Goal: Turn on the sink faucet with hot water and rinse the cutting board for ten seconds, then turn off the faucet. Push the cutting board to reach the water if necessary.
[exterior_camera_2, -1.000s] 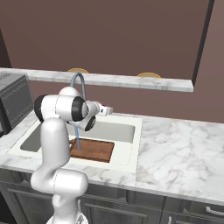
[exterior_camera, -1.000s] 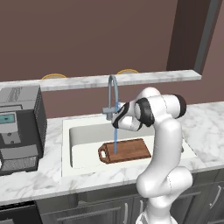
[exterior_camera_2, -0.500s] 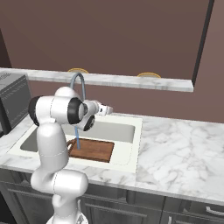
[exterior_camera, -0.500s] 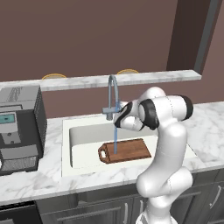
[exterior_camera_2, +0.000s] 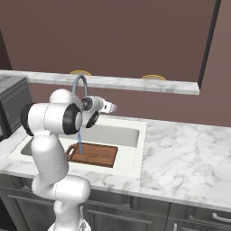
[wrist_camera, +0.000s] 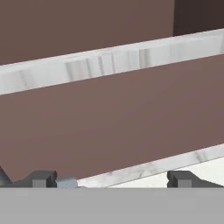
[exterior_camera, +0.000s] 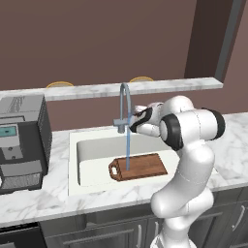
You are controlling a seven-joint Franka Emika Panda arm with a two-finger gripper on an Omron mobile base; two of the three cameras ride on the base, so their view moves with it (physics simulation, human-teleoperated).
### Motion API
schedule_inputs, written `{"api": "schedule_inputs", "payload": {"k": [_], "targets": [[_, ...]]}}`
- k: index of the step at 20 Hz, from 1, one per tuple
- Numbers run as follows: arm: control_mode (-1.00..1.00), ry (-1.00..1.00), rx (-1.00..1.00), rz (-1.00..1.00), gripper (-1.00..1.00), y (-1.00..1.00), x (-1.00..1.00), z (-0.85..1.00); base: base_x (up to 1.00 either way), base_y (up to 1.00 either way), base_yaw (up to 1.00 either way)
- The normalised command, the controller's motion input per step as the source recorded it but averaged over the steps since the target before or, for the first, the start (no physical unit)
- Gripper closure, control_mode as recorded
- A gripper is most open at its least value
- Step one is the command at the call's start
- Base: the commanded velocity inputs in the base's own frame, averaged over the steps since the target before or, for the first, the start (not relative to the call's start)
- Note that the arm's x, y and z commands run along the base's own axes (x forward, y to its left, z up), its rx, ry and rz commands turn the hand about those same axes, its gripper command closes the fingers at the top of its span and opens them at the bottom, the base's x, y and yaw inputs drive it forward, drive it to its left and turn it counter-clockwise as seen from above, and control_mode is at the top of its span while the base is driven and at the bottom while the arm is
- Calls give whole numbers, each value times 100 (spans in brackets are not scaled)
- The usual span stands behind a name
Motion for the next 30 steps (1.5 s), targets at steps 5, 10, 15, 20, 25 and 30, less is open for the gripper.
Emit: {"api": "schedule_inputs", "payload": {"k": [5,10,15,20,25,30], "targets": [[-100,10,7,9,-100,-23,-10,22,0,0,0],[-100,10,5,11,-100,-14,-19,0,0,0,0],[-100,13,4,12,-100,-9,-13,0,0,0,0],[-100,12,2,10,-100,-12,-14,-6,0,0,0],[-100,4,0,4,-100,-26,0,-18,0,0,0],[-100,1,0,2,-100,-8,0,-26,0,0,0]]}}
